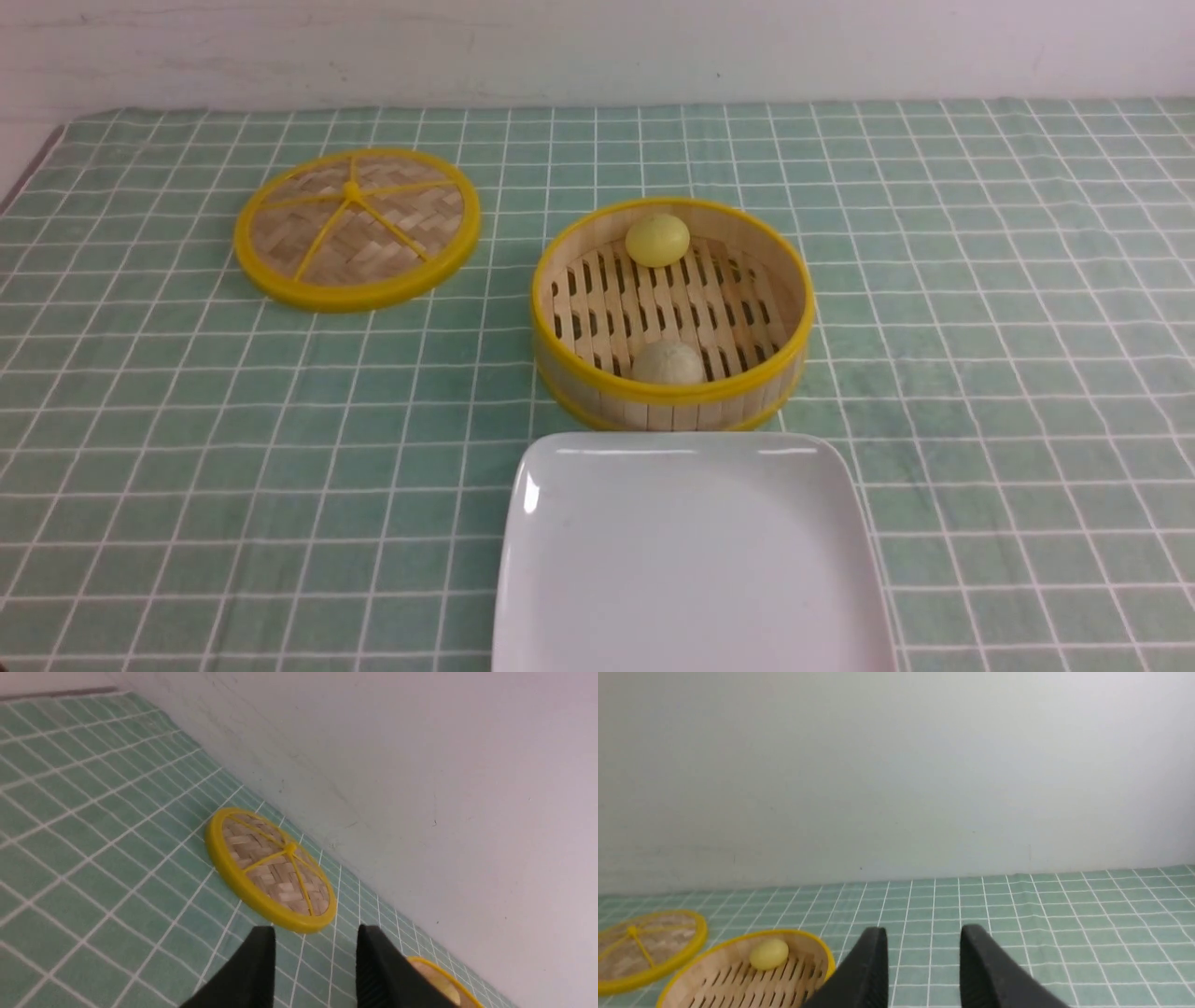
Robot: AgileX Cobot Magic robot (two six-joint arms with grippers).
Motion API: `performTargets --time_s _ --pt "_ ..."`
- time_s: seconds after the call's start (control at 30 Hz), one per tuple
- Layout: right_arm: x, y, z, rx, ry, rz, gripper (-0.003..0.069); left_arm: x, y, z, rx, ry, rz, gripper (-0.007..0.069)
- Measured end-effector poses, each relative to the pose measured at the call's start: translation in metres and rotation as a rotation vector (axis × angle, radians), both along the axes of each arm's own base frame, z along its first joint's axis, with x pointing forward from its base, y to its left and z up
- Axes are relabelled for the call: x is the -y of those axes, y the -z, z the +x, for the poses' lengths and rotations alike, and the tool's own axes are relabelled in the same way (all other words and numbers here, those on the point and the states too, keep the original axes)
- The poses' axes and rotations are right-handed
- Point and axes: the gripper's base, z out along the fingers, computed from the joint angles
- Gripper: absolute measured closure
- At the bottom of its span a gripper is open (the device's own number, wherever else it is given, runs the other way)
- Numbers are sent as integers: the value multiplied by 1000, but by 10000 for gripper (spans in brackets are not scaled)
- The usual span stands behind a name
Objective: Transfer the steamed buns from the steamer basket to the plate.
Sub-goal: Use the right arm to grab the steamed stuffed bun that is closest to it
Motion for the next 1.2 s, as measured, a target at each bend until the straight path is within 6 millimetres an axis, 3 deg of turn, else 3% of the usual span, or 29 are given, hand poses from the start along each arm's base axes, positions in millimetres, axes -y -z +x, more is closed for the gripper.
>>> performTargets --time_s 0.1,0.2,0.37,0.5,0.57,0.6,0.83,1.0,1.03,1.2 --pt "-7 -31 28 -111 -101 -53 419 0 -34 -7 16 -3 78 306" --pt "-14 -46 53 -202 -213 -92 419 1 -44 -5 -47 8 75 300" --pt "-29 -66 104 -305 -472 -170 419 7 -42 8 -188 81 -29 300" --pt "-37 -75 150 -350 -651 -197 419 13 -37 19 -263 162 52 300" --pt "-38 -76 166 -373 -686 -190 419 16 -37 22 -271 197 59 298" --pt "-37 -73 189 -411 -710 -179 419 20 -37 26 -268 249 58 297" --pt "-39 -63 274 -482 -814 -211 374 41 -40 42 -225 515 145 294" --pt "-67 -47 320 -546 -878 -281 295 50 -39 54 -194 636 210 293" --pt "-80 -39 333 -581 -883 -325 275 51 -37 59 -207 662 205 293" --pt "-110 -15 361 -676 -861 -443 258 52 -30 70 -263 687 197 292"
